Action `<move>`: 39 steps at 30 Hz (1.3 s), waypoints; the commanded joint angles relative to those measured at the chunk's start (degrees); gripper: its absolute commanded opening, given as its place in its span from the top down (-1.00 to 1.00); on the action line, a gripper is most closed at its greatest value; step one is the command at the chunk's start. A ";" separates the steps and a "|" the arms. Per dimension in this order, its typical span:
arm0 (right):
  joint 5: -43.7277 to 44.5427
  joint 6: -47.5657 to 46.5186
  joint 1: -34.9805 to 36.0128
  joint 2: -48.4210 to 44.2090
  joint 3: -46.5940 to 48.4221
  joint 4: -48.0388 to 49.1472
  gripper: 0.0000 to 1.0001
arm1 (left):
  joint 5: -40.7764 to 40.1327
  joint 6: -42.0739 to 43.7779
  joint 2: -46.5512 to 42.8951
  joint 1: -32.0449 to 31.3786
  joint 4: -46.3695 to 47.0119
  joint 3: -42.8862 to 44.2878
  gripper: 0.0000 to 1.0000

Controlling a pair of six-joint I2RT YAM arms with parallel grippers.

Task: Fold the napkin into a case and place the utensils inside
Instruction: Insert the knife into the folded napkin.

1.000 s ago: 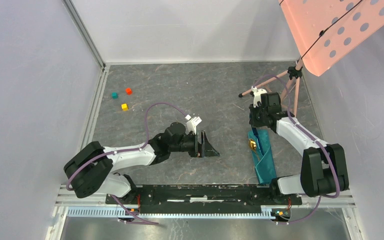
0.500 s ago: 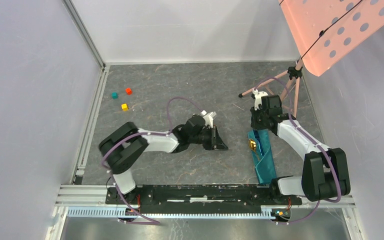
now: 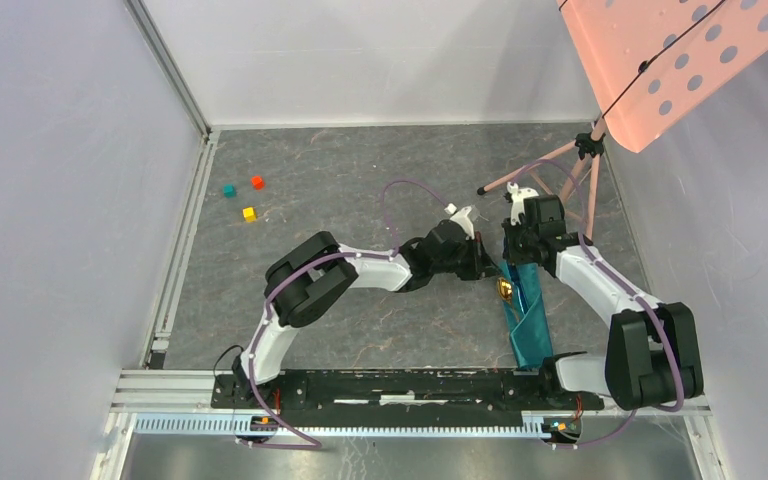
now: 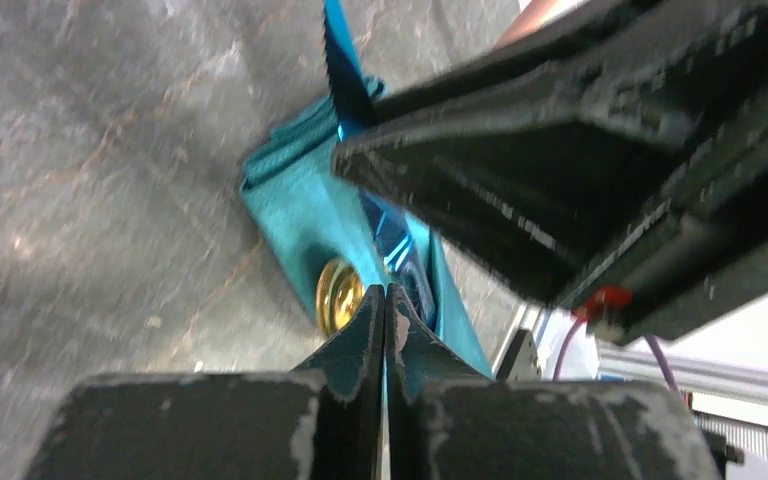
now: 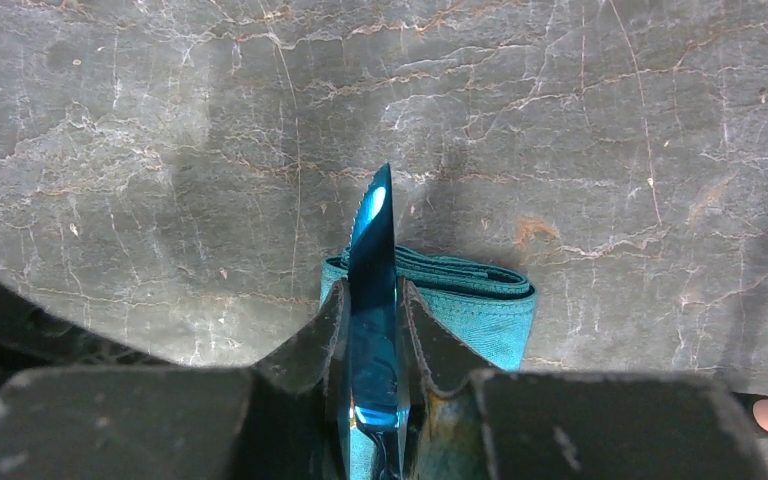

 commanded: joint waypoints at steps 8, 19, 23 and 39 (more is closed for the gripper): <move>2.55 0.52 -0.77 -3.58 -0.34 1.35 1.00 | -4.71 0.32 6.50 -0.07 -0.13 7.86 0.95; 2.18 0.07 -0.97 -2.36 -1.28 1.42 1.00 | -3.53 -0.25 10.17 -0.07 0.32 11.87 0.95; 2.12 -0.34 -0.99 -2.20 -1.31 0.60 1.00 | -3.64 -0.81 12.08 0.04 -1.43 13.89 0.95; 2.92 -0.75 -1.01 -2.25 -1.83 -3.97 1.00 | -9.23 -2.41 13.15 0.35 -8.56 12.47 0.95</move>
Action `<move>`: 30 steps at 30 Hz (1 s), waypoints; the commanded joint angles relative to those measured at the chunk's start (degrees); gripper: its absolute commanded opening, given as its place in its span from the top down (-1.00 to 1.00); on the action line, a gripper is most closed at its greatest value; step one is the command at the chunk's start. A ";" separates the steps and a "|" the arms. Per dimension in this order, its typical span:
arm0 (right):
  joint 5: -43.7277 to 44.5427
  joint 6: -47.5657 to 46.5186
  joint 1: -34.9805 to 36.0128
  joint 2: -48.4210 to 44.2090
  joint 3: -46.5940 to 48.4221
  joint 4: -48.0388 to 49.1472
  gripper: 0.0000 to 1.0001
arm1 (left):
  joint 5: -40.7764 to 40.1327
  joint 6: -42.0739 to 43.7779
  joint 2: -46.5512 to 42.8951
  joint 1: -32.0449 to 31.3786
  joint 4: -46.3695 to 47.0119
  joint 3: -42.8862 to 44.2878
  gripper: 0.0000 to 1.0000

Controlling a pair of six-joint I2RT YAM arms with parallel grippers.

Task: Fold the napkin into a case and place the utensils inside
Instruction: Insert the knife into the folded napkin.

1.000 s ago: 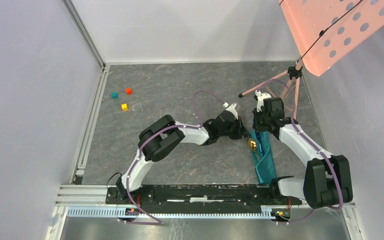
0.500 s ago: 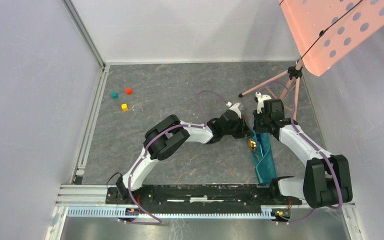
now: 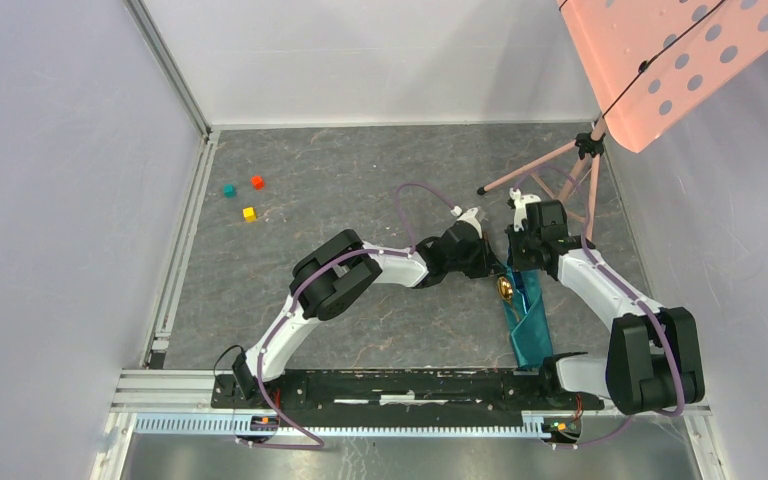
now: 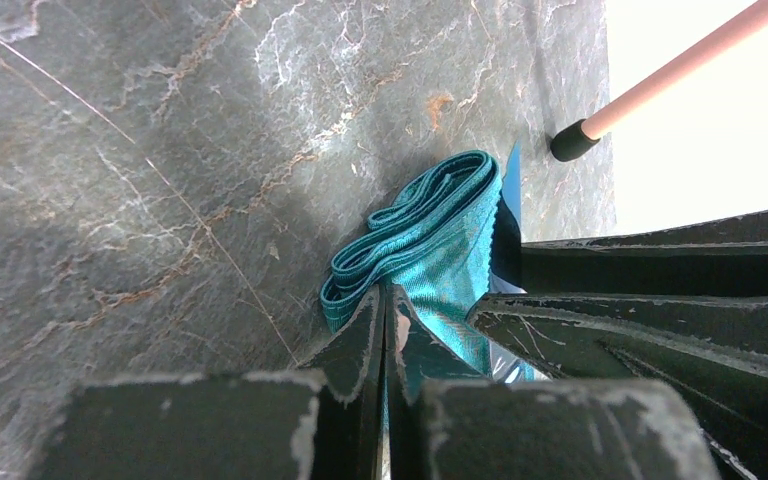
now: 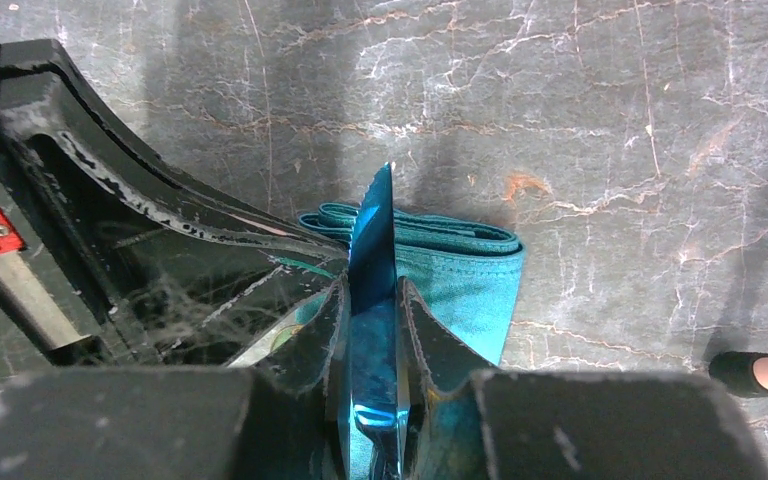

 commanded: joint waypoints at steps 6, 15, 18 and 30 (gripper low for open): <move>4.82 0.77 -0.34 -1.84 -2.03 -2.23 1.00 | -5.17 -0.79 0.18 0.28 -4.79 -0.86 0.95; 5.09 2.80 -0.44 -3.59 -5.59 -1.70 1.00 | -5.34 -1.16 -0.04 0.26 -4.79 -1.15 0.95; 6.84 3.39 -0.39 -4.17 -5.89 -2.55 1.00 | -5.50 -1.24 0.01 0.26 -4.79 -1.27 0.95; 8.34 2.66 -0.45 -5.69 -7.36 -2.24 0.42 | -5.62 -0.47 -1.98 0.26 -5.82 -1.41 0.95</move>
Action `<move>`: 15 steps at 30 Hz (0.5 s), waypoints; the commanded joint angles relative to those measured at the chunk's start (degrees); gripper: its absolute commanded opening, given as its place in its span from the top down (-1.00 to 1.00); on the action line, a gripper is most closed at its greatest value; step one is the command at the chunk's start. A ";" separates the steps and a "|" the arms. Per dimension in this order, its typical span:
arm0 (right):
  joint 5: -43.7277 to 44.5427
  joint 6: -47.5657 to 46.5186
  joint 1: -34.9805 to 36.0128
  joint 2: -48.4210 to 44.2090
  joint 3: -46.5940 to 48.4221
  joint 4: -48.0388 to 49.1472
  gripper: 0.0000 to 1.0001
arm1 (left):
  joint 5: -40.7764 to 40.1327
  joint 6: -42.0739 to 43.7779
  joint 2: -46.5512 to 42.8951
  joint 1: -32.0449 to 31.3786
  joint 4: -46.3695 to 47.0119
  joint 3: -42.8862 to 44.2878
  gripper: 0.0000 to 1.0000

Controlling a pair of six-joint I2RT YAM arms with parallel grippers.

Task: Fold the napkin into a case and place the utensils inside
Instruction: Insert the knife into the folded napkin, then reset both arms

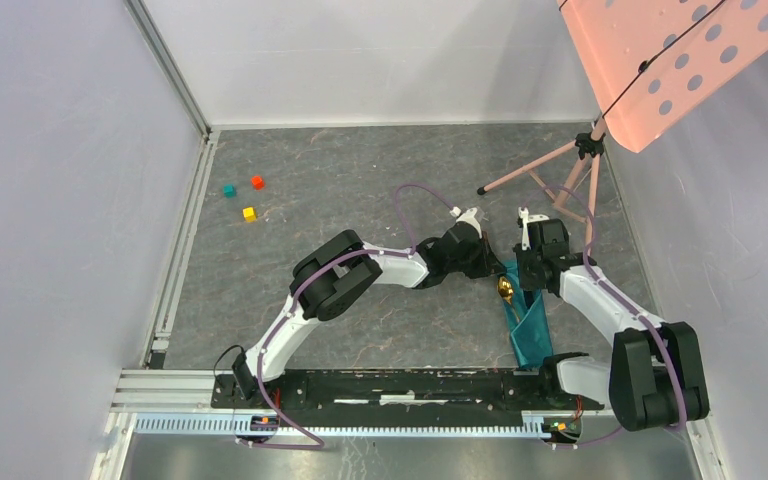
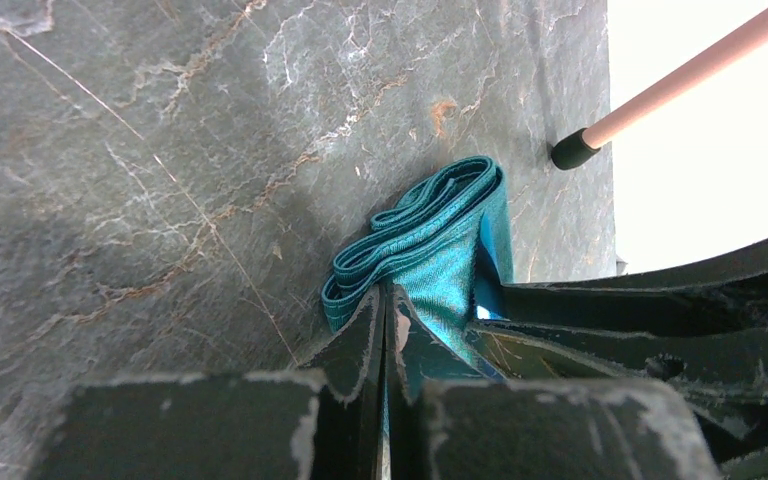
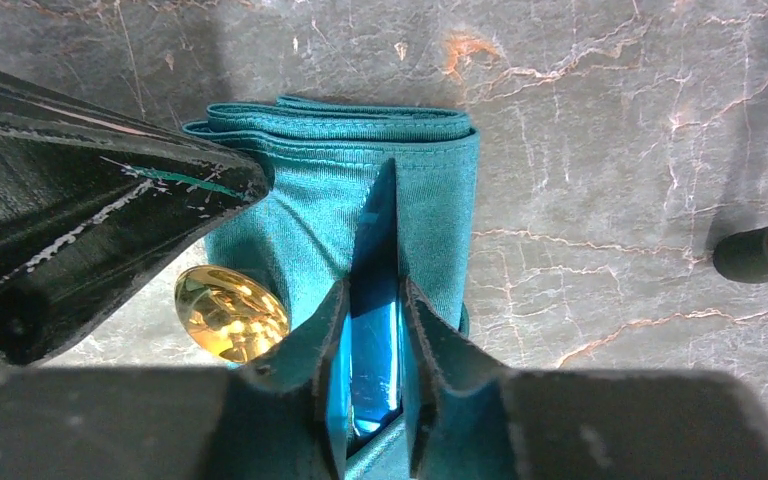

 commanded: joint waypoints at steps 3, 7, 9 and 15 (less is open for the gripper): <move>0.28 -0.78 -0.08 -3.76 1.61 -1.92 0.10 | -3.45 0.87 -3.85 0.48 -6.08 -0.95 0.95; -1.10 -1.24 0.90 -7.10 4.68 -5.48 -0.18 | -1.89 0.86 -7.22 1.03 -8.18 0.36 0.74; -2.56 -1.50 2.73 -9.75 6.34 -6.99 -0.25 | -1.26 0.42 -9.78 1.59 -8.57 0.10 0.53; -18.87 -1.78 10.66 -20.01 9.91 -5.43 -0.41 | 2.83 0.67 -17.87 3.37 -11.83 -0.41 0.14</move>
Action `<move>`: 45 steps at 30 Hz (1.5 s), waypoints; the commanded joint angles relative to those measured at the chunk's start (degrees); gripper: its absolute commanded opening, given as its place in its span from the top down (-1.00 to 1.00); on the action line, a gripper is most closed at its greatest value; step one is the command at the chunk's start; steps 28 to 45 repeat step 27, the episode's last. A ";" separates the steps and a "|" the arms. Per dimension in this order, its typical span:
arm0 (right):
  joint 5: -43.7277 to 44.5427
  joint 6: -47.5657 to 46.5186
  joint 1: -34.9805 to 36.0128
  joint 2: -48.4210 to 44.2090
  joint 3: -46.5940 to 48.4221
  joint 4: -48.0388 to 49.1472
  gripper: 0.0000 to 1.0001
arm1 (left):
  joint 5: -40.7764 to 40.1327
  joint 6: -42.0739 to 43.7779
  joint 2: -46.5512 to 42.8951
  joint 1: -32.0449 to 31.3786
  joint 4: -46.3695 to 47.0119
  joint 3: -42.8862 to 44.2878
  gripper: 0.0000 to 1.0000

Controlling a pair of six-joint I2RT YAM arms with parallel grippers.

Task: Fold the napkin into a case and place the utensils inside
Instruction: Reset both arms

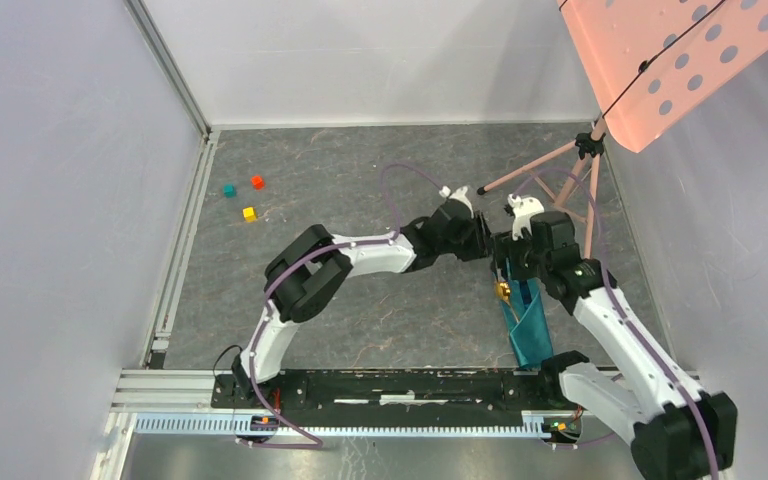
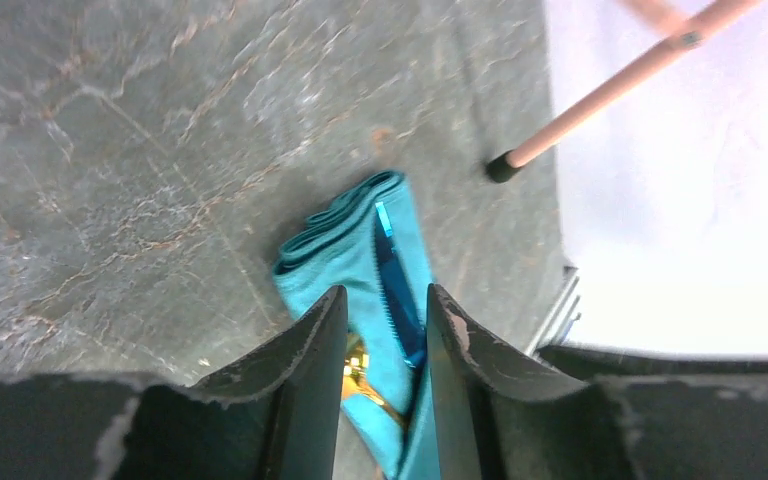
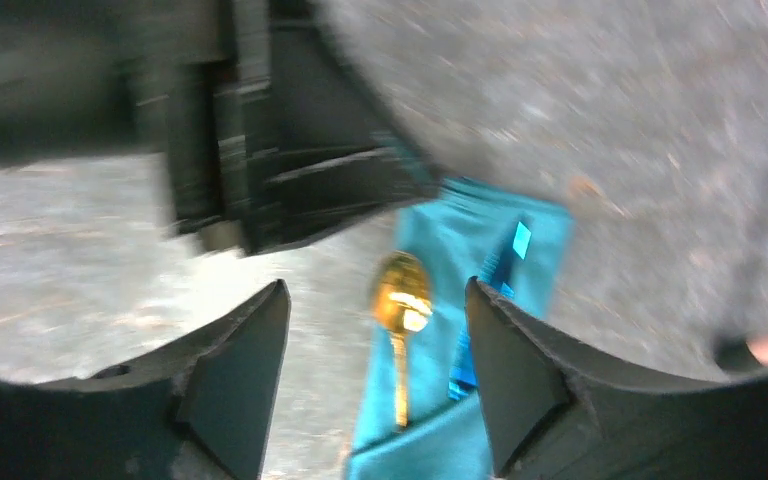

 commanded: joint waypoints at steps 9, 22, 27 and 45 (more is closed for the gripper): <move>-21.42 4.42 5.53 -24.51 19.08 -6.23 -0.96 | -3.73 14.31 -41.28 1.27 -22.02 -5.60 -0.45; 2.04 -2.78 5.53 -24.96 60.54 -19.93 -0.96 | -7.99 25.14 -70.71 1.23 -37.99 7.55 -1.00; 4.45 -4.08 5.37 -28.43 57.39 -15.83 -0.96 | -11.64 28.44 -72.34 1.20 -44.08 13.69 -1.00; 4.45 -4.08 5.37 -28.43 57.39 -15.83 -0.96 | -11.64 28.44 -72.34 1.20 -44.08 13.69 -1.00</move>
